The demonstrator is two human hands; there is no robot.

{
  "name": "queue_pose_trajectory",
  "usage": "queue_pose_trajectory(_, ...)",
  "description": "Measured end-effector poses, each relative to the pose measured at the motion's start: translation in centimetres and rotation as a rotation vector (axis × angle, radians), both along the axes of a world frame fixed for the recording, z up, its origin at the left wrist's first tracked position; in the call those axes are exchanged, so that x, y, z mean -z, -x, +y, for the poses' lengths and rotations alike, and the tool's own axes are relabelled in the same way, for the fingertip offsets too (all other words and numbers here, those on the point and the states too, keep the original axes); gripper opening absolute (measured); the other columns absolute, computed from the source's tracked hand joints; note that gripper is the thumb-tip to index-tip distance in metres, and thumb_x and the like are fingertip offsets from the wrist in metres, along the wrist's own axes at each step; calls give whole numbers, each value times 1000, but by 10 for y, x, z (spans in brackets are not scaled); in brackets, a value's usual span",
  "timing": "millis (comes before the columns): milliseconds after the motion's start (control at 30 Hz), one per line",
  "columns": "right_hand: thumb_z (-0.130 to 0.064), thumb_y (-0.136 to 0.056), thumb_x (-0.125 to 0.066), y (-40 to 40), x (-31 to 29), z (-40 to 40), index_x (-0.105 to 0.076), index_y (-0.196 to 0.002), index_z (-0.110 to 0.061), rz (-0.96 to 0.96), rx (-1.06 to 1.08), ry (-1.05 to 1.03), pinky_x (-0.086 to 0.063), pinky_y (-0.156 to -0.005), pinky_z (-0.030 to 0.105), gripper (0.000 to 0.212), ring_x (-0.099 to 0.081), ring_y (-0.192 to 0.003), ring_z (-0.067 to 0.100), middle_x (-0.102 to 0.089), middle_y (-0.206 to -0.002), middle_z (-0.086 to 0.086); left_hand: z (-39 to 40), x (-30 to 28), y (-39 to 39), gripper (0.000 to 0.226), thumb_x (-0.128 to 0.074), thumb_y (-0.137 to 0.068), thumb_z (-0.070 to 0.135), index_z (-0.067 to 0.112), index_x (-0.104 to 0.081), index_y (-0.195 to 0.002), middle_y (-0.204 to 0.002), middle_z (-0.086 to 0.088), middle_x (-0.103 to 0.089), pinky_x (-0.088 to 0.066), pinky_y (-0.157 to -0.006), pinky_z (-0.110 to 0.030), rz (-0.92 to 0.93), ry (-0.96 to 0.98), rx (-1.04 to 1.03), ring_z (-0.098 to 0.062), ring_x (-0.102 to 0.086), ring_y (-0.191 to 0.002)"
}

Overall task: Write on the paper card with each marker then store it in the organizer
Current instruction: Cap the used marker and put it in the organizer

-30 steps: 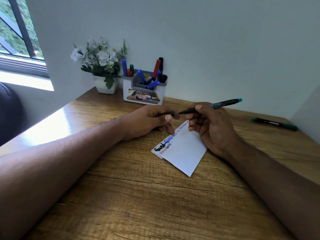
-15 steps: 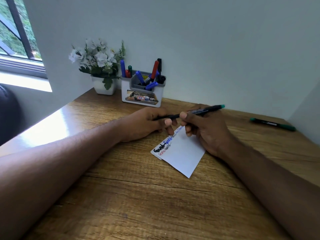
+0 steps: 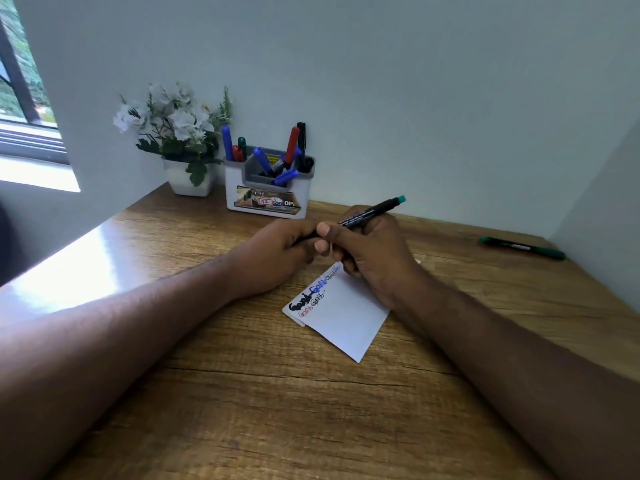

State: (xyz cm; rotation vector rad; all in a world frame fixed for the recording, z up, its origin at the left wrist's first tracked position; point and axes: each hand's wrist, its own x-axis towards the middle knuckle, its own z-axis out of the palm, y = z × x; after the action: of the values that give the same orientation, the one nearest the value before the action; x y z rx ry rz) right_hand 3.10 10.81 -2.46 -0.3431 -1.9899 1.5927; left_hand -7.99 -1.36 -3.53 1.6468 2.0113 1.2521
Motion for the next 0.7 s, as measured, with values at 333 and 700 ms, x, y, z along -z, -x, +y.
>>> queue_pose_trajectory(333,-10,-81,-73,4,-4,33,-39,-142,-30,100,306,-1082,-46,-54,23,72,-49,-60,7,-51,-81,-1,2,-4,8,26,-40,-101,38,24,-62,-103,-58,-6,-59,-43,-47,-27,-404,-103,-192,-15,-48,-47)
queue_pose_trajectory(700,-8,-80,-74,56,-32,43,-75,-97,-9,299,417,-1106,-47,-69,17,17,-62,-71,14,-69,-88,7,-1,-4,22,70,-31,-79,73,19,-71,-98,-60,-10,-62,-42,-51,-26,-694,-313,-206,-18,-54,-51)
